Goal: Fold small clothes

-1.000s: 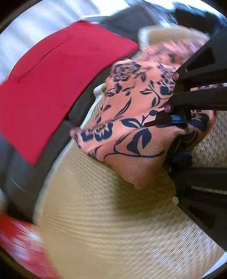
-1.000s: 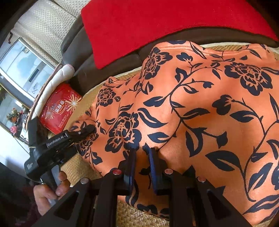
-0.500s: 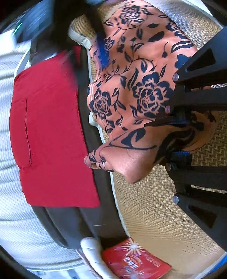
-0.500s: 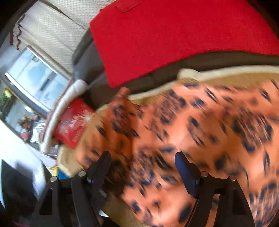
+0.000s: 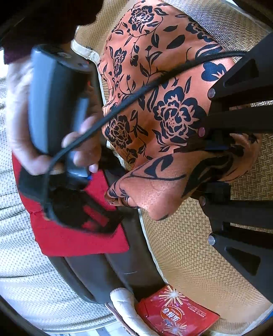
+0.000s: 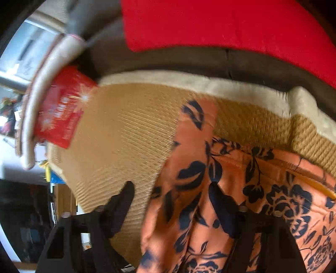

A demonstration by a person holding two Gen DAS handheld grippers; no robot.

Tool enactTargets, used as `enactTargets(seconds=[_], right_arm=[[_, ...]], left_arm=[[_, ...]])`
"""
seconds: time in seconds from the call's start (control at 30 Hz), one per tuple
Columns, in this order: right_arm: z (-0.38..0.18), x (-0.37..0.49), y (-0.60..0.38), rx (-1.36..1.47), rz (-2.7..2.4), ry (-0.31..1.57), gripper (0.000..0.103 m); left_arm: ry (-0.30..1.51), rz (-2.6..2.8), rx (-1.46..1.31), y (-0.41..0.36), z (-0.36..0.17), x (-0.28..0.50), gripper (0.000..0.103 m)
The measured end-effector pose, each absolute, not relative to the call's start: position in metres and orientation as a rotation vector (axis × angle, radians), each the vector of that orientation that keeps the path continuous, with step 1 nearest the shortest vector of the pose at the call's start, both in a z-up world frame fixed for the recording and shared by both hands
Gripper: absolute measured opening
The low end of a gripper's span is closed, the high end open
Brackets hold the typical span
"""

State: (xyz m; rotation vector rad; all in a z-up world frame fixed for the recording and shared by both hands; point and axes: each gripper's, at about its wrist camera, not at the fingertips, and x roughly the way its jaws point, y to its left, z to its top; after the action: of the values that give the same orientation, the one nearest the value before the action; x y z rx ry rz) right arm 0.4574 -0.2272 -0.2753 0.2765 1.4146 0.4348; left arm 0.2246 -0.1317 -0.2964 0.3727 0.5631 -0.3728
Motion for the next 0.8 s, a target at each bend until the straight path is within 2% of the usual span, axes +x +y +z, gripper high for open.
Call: enactTargets(seconds=[0.03, 0.1, 0.3, 0.57, 0.67, 0.8], right_arm=[[-0.281, 0.456, -0.225, 0.260, 0.448, 1.432, 0.022], [-0.281, 0.445, -0.226, 0.208, 0.444, 1.392, 0.016], [-0.245, 0.394, -0.286, 0.331, 0.416, 1.138, 0.015], [-0.213, 0.274, -0.432, 0.563, 0.271, 0.776, 0.015], [-0.220, 0.249, -0.476, 0.633, 0.233, 0.712, 0.015], [-0.245, 0.248, -0.519, 0.662, 0.147, 0.732, 0.015]], left_arm=[[0.564, -0.378, 0.370, -0.130, -0.296, 0.224, 0.021], [0.566, -0.396, 0.355, -0.130, -0.294, 0.225, 0.021], [0.473, -0.538, 0.322, -0.148, -0.272, 0.202, 0.021], [0.363, -0.862, 0.200, -0.215, -0.232, 0.166, 0.021], [0.389, -0.963, 0.186, -0.257, -0.234, 0.159, 0.022], [0.473, -1.058, 0.204, -0.297, -0.248, 0.158, 0.028]])
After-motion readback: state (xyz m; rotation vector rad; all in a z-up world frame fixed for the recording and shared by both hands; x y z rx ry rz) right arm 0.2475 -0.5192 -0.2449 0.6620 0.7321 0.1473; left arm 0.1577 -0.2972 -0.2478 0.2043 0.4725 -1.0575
